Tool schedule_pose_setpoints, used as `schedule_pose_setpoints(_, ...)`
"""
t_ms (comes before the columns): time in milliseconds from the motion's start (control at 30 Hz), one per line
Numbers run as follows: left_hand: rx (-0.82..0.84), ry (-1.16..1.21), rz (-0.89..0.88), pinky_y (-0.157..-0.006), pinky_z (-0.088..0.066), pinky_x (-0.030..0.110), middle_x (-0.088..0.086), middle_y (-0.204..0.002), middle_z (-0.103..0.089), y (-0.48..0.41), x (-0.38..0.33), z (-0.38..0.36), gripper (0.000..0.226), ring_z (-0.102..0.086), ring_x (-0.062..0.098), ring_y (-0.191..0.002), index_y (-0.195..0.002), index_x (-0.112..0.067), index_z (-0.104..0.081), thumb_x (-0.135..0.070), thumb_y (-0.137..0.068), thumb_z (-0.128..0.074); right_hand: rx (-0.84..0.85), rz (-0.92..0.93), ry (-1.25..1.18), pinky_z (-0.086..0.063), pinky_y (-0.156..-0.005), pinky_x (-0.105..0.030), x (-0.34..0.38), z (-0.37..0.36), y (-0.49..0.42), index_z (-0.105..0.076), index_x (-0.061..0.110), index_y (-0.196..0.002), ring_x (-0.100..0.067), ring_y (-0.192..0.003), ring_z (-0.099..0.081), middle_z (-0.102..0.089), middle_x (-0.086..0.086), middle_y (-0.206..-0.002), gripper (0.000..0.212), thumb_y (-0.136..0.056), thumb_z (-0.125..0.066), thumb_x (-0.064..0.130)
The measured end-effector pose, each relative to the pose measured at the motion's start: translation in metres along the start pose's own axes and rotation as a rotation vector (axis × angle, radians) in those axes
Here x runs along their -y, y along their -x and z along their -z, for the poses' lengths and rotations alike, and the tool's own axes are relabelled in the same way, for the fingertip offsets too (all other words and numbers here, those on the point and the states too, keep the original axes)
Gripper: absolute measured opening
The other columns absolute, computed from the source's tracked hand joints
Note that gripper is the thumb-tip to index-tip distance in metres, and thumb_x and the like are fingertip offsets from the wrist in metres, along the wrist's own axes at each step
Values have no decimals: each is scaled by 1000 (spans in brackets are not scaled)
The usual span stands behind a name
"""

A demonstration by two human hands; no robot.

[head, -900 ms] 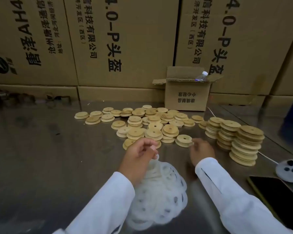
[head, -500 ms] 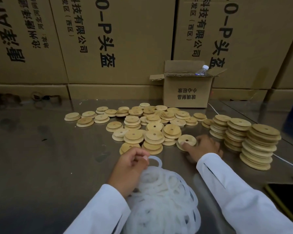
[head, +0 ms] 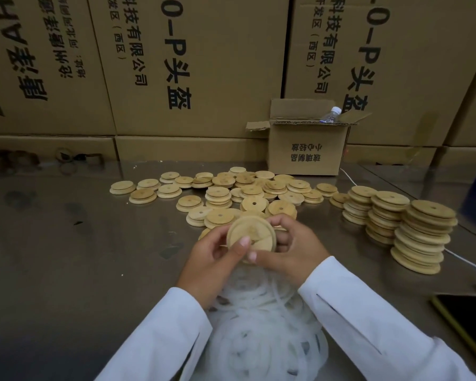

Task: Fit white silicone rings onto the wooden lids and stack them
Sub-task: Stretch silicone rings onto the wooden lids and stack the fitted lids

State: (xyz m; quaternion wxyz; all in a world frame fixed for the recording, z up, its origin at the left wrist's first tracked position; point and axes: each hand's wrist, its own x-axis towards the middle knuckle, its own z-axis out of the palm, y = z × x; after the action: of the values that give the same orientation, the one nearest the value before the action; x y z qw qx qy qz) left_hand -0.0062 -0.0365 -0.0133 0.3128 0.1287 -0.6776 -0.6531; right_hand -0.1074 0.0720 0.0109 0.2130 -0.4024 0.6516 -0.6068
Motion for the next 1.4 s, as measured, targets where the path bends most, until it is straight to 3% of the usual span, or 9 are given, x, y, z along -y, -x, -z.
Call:
schedule_pose_setpoints(133,-47,60,26,-76,-55,29,5,-88,-73,-2,1,3,27,-67,17,-84,-95,-11,-68,-28,-74,-65,29,-9,-40,-51,-70,-19,-3,-1,-4,-59,17,-90,-8,-69,-63,-69,-3,-77,25,-72,-74,10)
schedule_pose_setpoints(233,-108,125,86,-78,-54,36,10,-94,-72,-5,3,7,19,-67,21,-86,-96,-12,-67,-22,-81,-62,-207,-16,209,-44,-67,-13,-17,12,-12,-65,22,-82,-5,-73,-61,-66,1,-78,2,-82,-66,23)
schedule_pose_setpoints(400,-119,325,149,-69,-58,29,9,-101,-71,-6,3,8,38,-69,21,-90,-108,-9,-63,-26,-73,-62,-192,-160,603,-35,-57,-10,-40,17,-21,-60,34,-58,-5,-67,-54,-58,17,-61,25,-81,-66,26)
schedule_pose_setpoints(567,-137,375,161,-65,-58,27,11,-99,-71,-7,4,7,32,-70,21,-87,-105,-7,-62,-21,-76,-62,-164,-237,558,-47,-67,-22,-46,10,-29,-63,32,-59,-7,-68,-57,-57,17,-62,18,-61,-80,38)
schedule_pose_setpoints(700,-158,385,160,-61,-57,26,11,-97,-71,-8,6,8,28,-70,20,-83,-101,-7,-63,-20,-77,-62,-146,-266,500,-51,-76,-30,-46,9,-28,-65,30,-49,-13,-69,-60,-61,13,-58,22,-65,-78,22)
schedule_pose_setpoints(900,-216,412,166,-58,-56,26,7,-93,-73,-11,8,13,22,-71,20,-83,-101,-12,-65,-19,-81,-60,-371,-113,97,-41,-52,-3,-31,16,-25,-65,17,-64,-10,-61,-55,-63,-2,-65,16,-72,-75,8)
schedule_pose_setpoints(1033,-217,427,221,-58,-56,27,8,-94,-73,-11,8,13,17,-71,20,-81,-101,-13,-65,-16,-86,-58,-518,28,-184,-43,-52,-5,-16,18,-22,-64,18,-69,-1,-56,-58,-65,6,-61,15,-71,-76,8)
schedule_pose_setpoints(1233,-136,520,333,-59,-58,33,13,-103,-70,-11,3,9,43,-70,25,-88,-113,-11,-60,-42,-86,-49,-196,-3,-416,-46,-52,-11,-7,1,-15,-66,15,-65,-4,-53,-61,-68,2,-59,16,-53,-77,16)
schedule_pose_setpoints(1400,-50,454,275,-62,-57,31,14,-105,-70,-8,0,6,52,-68,26,-94,-108,-12,-64,-47,-70,-55,-197,-82,-295,-39,-44,-7,-2,-9,-13,-65,9,-68,2,-41,-54,-64,5,-50,13,-72,-72,-1)
